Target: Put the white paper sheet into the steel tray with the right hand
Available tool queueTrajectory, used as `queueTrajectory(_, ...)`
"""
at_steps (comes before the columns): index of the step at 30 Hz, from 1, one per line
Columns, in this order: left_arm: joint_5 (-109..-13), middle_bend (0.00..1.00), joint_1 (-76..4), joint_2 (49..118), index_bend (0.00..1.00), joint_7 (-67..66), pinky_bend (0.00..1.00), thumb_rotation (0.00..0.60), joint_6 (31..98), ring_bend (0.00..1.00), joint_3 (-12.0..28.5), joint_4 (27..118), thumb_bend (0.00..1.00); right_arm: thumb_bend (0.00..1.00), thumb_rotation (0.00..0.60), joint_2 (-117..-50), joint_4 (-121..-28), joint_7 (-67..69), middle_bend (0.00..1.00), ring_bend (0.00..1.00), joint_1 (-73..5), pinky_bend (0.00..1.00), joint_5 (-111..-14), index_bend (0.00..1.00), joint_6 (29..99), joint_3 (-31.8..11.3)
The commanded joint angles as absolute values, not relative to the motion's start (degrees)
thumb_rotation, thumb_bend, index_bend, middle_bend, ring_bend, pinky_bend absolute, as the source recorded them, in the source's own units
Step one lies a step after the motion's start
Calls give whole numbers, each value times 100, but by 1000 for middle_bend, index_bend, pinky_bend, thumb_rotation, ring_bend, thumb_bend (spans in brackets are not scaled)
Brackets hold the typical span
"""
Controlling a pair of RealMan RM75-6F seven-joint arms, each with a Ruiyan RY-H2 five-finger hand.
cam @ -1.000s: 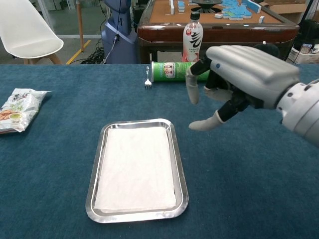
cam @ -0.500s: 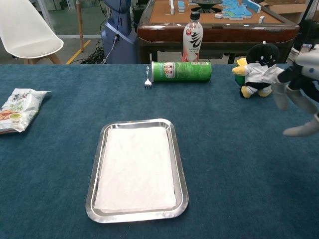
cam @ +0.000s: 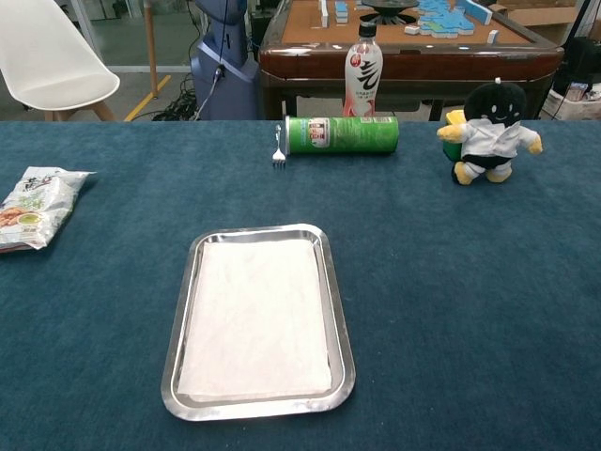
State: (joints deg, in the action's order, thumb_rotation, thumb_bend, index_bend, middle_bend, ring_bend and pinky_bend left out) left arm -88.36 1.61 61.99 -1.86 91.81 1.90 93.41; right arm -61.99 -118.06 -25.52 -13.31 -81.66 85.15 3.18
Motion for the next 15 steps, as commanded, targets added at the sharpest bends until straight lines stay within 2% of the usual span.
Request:
queueTrajectory(1,-8825,326,134,6225,335,-222,390,600,9135,202,182,9330,59,0,600,-6246,-11392,-1760,519,413,-1011,386,-8636,485,8903,313)
queueTrajectory(5,-8834,326,117,6245,335,-228,390,600,9125,203,179,9319,60,0,600,-6339,-11069,-1007,519,413,-927,386,-8720,485,8926,251)
queueTrajectory(15,-8904,326,106,6266,335,-249,390,600,9167,203,160,9331,60,0,600,-6406,-10602,-436,526,413,-784,386,-8686,488,9026,-12)
